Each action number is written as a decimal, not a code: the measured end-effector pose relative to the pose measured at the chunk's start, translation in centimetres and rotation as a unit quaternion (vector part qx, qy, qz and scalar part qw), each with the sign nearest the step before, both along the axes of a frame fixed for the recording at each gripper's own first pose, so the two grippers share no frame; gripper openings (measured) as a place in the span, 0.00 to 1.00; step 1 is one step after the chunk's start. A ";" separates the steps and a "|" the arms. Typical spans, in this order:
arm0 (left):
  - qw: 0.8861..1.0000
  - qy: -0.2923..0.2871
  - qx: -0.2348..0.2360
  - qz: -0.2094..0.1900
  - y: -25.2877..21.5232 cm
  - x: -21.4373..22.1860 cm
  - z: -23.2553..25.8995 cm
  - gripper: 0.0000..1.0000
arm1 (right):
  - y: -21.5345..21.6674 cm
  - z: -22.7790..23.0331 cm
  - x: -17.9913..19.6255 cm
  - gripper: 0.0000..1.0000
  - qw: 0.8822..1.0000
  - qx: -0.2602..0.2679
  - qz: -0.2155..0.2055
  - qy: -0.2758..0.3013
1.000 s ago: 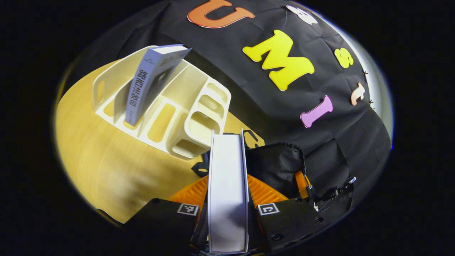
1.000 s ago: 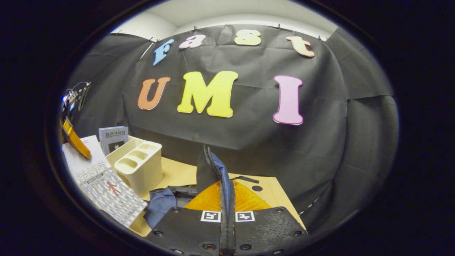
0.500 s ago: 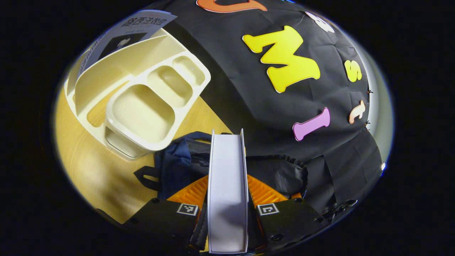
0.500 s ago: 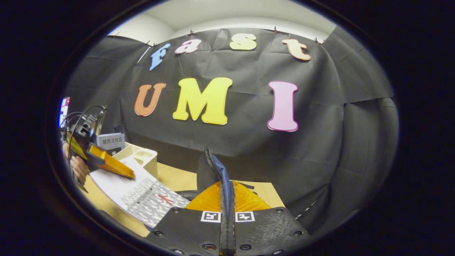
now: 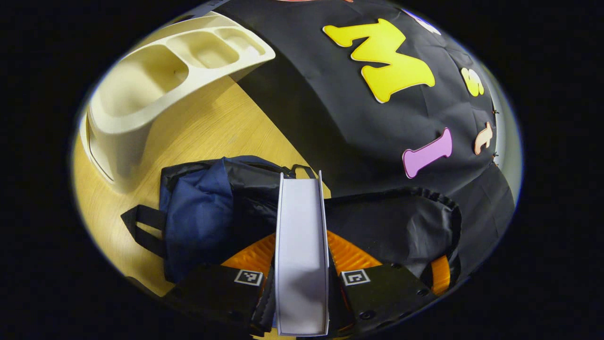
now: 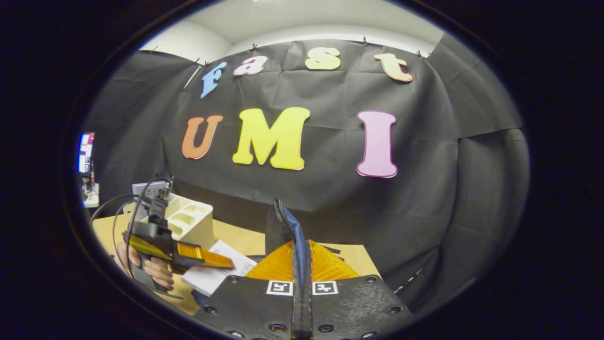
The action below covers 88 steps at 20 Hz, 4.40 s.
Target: Open the schoolbag, grab two books from the bookshelf and put them into the schoolbag.
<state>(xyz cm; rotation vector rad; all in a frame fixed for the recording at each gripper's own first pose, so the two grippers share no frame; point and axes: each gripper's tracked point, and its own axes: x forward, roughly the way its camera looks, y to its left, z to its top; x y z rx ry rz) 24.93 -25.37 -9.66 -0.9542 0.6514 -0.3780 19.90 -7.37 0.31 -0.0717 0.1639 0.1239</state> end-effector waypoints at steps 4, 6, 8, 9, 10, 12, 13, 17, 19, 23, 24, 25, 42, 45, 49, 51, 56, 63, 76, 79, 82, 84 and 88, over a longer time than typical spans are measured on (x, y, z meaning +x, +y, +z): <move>0.999 -0.037 -0.004 0.021 -1.8 -0.3 -0.7 0.46 | 0.0 0.6 0.2 0.00 1.000 -0.013 0.004 -0.012; 0.999 -0.036 -0.018 0.036 -3.5 -0.3 -1.5 0.46 | 0.1 1.1 0.2 0.00 1.000 -0.015 0.004 -0.018; 0.998 -0.028 -0.030 0.038 -5.3 -0.1 -2.3 0.47 | 0.4 1.4 -0.1 0.00 1.000 -0.014 0.008 -0.023; 0.998 -0.024 -0.034 0.039 -6.0 0.1 -2.7 0.47 | 0.6 1.6 -0.2 0.00 1.000 -0.012 0.010 -0.024; 0.998 -0.020 -0.040 0.044 -6.4 0.5 -2.8 0.47 | 0.7 1.6 -0.3 0.00 1.000 -0.009 0.011 -0.024; 0.997 -0.019 -0.049 0.050 -7.0 0.9 -2.9 0.47 | 0.8 1.6 -0.6 0.00 1.000 -0.004 0.012 -0.023; 0.997 -0.020 -0.049 0.049 -7.4 1.1 -3.1 0.47 | 0.8 1.7 -0.6 0.00 1.000 -0.001 0.012 -0.022; 0.998 -0.033 -0.028 0.049 -7.7 2.0 -3.5 0.48 | 0.6 1.3 -0.5 0.00 1.000 0.007 0.006 -0.018; 0.998 -0.020 0.042 0.033 -7.3 2.1 -5.3 0.53 | 0.4 0.9 -0.5 0.00 1.000 0.008 0.002 -0.012; 0.992 -0.022 0.126 0.012 -6.4 2.1 -5.5 0.78 | -0.4 0.2 -0.3 0.00 1.000 0.019 -0.013 -0.010; 0.990 -0.022 0.141 0.005 -6.1 1.9 -5.2 0.82 | -0.7 -0.1 -0.3 0.00 1.000 0.022 -0.015 -0.008; 0.989 -0.017 0.148 -0.002 -6.1 1.7 -5.1 0.84 | -0.9 -0.3 -0.3 0.00 1.000 0.023 -0.019 -0.005; 0.945 -0.114 0.305 0.001 8.1 -3.5 2.4 0.86 | -1.4 -3.2 -1.5 0.00 0.997 0.012 -0.069 0.020; 0.945 -0.121 0.304 0.026 12.0 -4.3 4.6 0.86 | -0.8 -3.3 -1.8 0.00 0.997 0.007 -0.071 0.020; 0.926 -0.139 0.344 0.066 18.7 -4.6 7.2 0.86 | -0.1 -4.5 -1.9 0.00 0.996 0.016 -0.080 0.036; 0.918 -0.141 0.361 0.082 21.2 -4.6 8.3 0.86 | 0.0 -4.8 -1.8 0.00 0.995 0.017 -0.084 0.044; 0.884 -0.143 0.427 0.124 28.2 -4.7 11.2 0.87 | 1.0 -4.9 -1.6 0.00 0.995 0.013 -0.087 0.046; 0.870 -0.139 0.448 0.149 35.2 -2.1 15.7 0.98 | 2.0 -4.9 -1.1 0.00 0.995 0.005 -0.087 0.052; 0.870 -0.001 0.488 0.070 42.2 6.3 12.0 1.00 | 2.5 -5.0 -1.1 0.00 0.996 0.001 -0.075 0.051; 0.869 0.039 0.493 0.034 42.3 7.1 9.8 0.98 | 2.5 -5.4 -1.5 0.00 0.996 0.008 -0.072 0.054; 0.873 0.072 0.482 0.016 42.3 8.3 8.0 0.96 | 2.3 -5.5 -1.6 0.00 0.996 0.003 -0.070 0.052; 0.877 0.088 0.473 0.002 42.2 8.7 7.1 0.98 | 2.2 -5.8 -1.6 0.00 0.996 0.003 -0.070 0.053; 0.868 0.115 0.483 -0.016 41.7 9.5 5.5 0.93 | 2.1 -6.0 -1.5 0.00 0.996 0.006 -0.071 0.056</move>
